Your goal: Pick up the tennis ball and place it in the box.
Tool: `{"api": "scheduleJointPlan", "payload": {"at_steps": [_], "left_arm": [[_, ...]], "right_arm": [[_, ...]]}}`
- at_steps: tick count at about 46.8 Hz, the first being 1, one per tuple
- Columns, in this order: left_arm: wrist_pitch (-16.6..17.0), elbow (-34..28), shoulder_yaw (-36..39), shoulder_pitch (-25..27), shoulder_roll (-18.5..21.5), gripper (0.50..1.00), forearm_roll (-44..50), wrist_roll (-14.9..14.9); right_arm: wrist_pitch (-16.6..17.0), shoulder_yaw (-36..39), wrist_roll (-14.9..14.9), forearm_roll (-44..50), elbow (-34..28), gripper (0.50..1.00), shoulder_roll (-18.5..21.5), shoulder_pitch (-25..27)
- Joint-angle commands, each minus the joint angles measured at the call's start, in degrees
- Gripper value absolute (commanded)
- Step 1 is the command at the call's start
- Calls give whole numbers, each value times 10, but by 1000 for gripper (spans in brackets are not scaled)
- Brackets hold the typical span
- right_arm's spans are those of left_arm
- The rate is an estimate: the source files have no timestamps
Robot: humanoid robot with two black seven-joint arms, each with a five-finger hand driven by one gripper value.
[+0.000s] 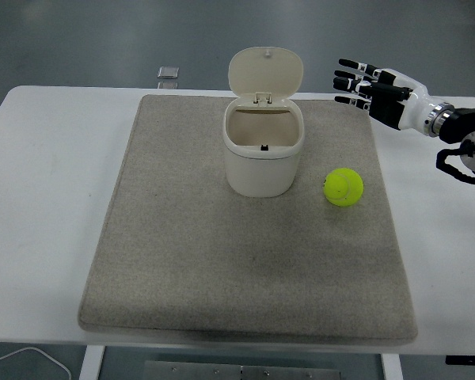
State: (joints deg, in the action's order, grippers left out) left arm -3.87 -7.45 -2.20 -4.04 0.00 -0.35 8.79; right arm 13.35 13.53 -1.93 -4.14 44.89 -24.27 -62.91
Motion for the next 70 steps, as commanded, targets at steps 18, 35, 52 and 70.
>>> {"api": "scheduleJointPlan", "payload": {"at_steps": [18,35,52,70], "left_arm": [[0,2,0,2,0,992,1,0],[0,1,-2,4,0,992,0,0],[0,1,-2,4,0,992,0,0],[0,1,-2,4,0,992,0,0]], "right_arm": [[-1,0,-1,0,-1,928,0,0],[3,-3,-4,9,-1,926,-7,1],[3,-7,-10,16,-1,926,-11,-3],[-1,-8,-13,46,-8,926,-10,1]]}}
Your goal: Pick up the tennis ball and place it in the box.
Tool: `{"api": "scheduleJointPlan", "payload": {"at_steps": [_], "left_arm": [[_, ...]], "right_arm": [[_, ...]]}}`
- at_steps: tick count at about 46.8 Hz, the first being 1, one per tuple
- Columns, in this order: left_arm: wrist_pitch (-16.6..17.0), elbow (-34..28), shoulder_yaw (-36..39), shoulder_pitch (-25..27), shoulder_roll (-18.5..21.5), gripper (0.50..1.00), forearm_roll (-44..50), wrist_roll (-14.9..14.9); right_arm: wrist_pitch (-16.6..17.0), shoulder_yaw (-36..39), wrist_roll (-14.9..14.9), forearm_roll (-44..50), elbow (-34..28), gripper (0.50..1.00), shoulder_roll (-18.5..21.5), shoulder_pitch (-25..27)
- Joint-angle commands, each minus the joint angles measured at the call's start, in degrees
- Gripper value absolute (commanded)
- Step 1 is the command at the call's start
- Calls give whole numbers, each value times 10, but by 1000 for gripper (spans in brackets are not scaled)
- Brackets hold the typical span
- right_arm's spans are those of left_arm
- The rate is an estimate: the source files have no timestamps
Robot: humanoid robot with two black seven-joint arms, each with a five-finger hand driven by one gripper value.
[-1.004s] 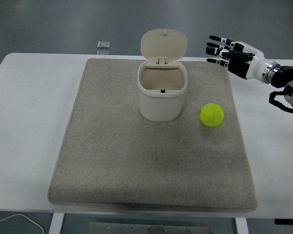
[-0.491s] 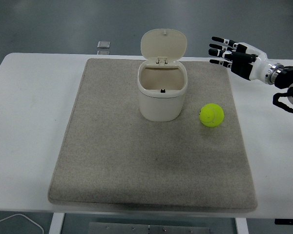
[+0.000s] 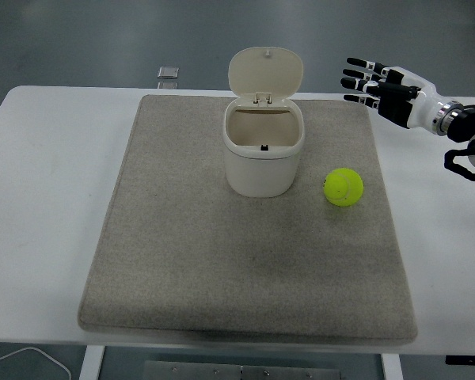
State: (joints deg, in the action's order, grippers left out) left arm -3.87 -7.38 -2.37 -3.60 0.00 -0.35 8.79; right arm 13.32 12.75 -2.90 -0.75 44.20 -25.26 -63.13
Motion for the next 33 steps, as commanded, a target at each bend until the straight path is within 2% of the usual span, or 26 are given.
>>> {"api": "scheduleJointPlan", "payload": {"at_steps": [1,6,24,33], "left_arm": [[0,0,0,0,0,992,1,0],[0,0,0,0,0,992,1,0],[0,0,0,0,0,992,1,0],[0,0,0,0,0,992,0,0]], "right_arm": [[0,0,-6,15,-2,926,-1,3],[1,-1,-18,23,-3,926,-1,5],[7,-4,-29,69,0,926,-28,11],[17,-4,-52,141,2,924,-39,11]]}}
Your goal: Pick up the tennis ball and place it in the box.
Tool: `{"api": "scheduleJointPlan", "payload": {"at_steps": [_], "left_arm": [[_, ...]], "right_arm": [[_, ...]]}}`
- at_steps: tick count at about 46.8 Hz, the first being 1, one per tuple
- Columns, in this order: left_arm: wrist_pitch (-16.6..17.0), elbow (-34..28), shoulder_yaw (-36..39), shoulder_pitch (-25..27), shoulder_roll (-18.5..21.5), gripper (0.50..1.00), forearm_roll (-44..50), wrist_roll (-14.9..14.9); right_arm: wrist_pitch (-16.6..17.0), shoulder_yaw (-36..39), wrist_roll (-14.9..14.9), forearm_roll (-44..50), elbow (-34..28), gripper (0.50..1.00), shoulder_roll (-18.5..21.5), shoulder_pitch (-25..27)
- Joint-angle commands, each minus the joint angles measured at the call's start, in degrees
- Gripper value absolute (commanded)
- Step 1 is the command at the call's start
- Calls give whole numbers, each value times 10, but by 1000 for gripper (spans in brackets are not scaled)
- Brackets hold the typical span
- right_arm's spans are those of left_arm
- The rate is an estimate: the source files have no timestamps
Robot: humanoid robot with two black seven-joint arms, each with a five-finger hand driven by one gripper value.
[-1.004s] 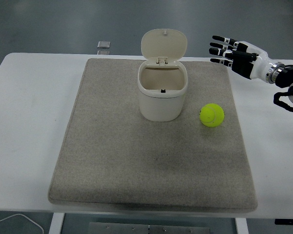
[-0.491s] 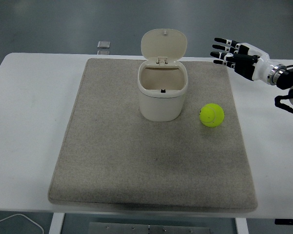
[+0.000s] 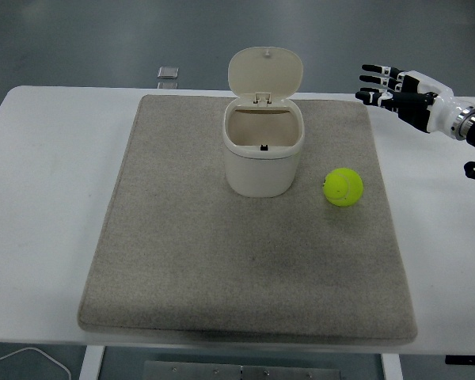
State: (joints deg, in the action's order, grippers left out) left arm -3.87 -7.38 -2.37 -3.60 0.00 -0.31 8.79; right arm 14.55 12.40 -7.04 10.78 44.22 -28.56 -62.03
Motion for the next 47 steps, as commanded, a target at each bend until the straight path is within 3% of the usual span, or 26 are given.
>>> {"api": "scheduleJointPlan", "payload": {"at_steps": [1,30,47], "left_arm": [[0,0,0,1,0,992,0,0],[0,0,0,0,0,992,0,0],[0,0,0,0,0,992,0,0]], "right_arm": [[8,0,-14,32,3,924,-9,0],[64,-1,-102,203,59,924,-67,8],[64,-24,-134,267,97,924,-104,9]]}}
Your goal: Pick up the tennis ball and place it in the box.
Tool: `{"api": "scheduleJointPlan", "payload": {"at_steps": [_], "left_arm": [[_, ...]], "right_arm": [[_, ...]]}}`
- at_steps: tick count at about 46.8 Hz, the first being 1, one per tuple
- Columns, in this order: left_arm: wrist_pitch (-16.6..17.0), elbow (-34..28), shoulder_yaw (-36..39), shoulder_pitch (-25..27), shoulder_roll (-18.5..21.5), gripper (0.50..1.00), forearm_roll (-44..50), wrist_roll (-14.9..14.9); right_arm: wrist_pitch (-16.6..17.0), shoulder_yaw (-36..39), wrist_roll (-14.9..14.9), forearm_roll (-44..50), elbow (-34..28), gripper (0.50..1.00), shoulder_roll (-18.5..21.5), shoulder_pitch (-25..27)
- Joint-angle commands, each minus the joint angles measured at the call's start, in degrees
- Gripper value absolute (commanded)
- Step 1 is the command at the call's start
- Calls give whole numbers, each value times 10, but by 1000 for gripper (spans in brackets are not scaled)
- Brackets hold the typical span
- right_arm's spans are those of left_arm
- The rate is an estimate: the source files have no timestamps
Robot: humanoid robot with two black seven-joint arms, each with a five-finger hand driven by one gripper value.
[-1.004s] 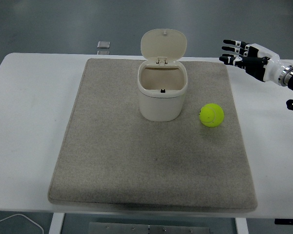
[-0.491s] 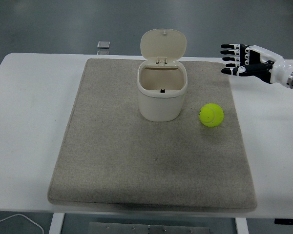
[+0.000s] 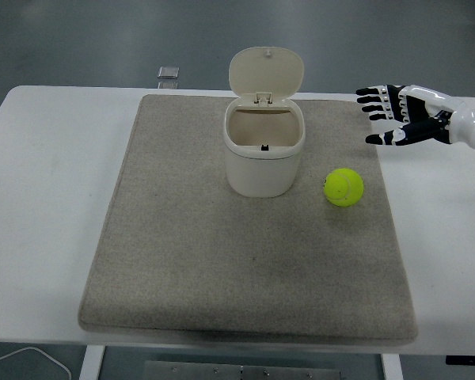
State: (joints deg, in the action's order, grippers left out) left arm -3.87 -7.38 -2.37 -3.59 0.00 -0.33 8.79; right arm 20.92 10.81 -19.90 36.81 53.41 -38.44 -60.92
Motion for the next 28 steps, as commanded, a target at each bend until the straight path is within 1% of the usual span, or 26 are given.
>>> {"api": "scheduleJointPlan", "payload": {"at_steps": [1,13,20,28], "left_arm": [[0,0,0,1,0,992,0,0],[0,0,0,0,0,992,0,0],[0,0,0,0,0,992,0,0],[0,0,0,0,0,992,0,0]], "right_arm": [[0,-10,-6,9,7,924,-7,-2],[-1,-13,-27,97,11,924,-9,-1],[-5,-24,-45,142,21,924,-23,-5],[-9,-23,-47,181,43,924,-30,-6]]}}
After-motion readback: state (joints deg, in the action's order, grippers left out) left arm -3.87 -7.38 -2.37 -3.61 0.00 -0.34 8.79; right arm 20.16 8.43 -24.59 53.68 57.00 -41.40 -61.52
